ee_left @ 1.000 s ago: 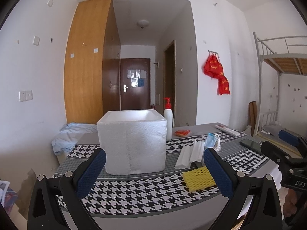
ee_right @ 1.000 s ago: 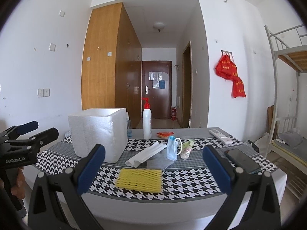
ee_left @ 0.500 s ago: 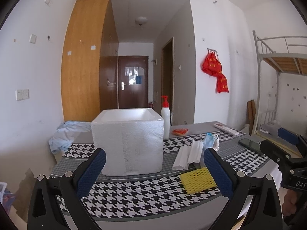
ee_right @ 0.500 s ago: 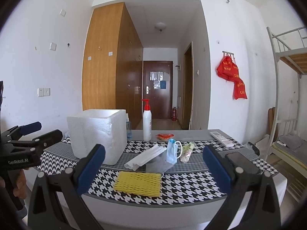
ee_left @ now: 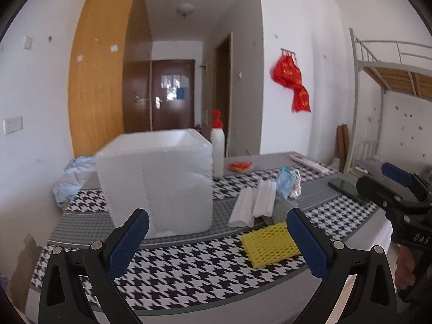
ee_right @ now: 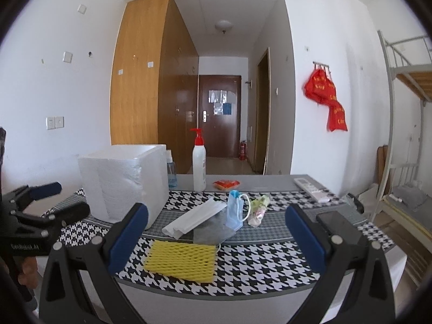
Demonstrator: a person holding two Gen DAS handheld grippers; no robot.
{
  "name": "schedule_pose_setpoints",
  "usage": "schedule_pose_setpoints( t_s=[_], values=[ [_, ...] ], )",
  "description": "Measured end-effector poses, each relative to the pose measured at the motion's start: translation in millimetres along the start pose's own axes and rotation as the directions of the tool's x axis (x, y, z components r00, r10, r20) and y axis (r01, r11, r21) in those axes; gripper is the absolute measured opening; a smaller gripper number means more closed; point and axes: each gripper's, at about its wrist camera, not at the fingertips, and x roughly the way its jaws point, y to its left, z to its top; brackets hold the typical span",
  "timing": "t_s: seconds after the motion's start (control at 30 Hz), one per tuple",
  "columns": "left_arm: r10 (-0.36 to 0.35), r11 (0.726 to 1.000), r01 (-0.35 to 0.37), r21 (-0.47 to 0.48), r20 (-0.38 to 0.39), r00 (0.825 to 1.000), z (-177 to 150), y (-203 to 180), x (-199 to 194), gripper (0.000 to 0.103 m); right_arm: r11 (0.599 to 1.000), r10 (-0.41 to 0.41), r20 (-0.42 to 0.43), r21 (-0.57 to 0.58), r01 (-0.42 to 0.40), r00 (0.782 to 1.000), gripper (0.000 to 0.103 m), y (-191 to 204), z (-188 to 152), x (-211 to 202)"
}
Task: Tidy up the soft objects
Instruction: 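Lower the left tool onto the yellow foam net and close to grasp it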
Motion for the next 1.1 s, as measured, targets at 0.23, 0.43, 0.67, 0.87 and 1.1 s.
schedule_pose_setpoints(
  t_s=[0.23, 0.43, 0.67, 0.87, 1.1],
  values=[
    [-0.034, 0.999, 0.035, 0.006, -0.054, 0.998, -2, -5, 18, 0.102, 0.999, -0.008, -0.076, 0.031, 0.011, 0.997, 0.103, -11, -1, 22],
    [-0.070, 0.997, 0.073, 0.019, -0.106, 0.992, -5, -11, 32, 0.102, 0.999, -0.017, -0.104, 0.044, 0.022, 0.994, 0.103, -21, 0, 32],
    [-0.112, 0.993, 0.117, 0.018, -0.177, 0.978, -11, -18, 50, 0.102, 0.999, -0.019, -0.143, 0.040, 0.025, 0.990, 0.103, -26, 1, 44],
    [-0.145, 0.988, 0.152, 0.012, -0.234, 0.961, -17, -27, 67, 0.102, 0.999, -0.014, -0.159, 0.042, 0.020, 0.987, 0.103, -32, 0, 55],
    [-0.193, 0.980, 0.200, -0.006, -0.302, 0.934, -26, -35, 90, 0.102, 0.998, -0.010, -0.180, 0.054, 0.020, 0.984, 0.103, -39, -4, 66]
  ],
)
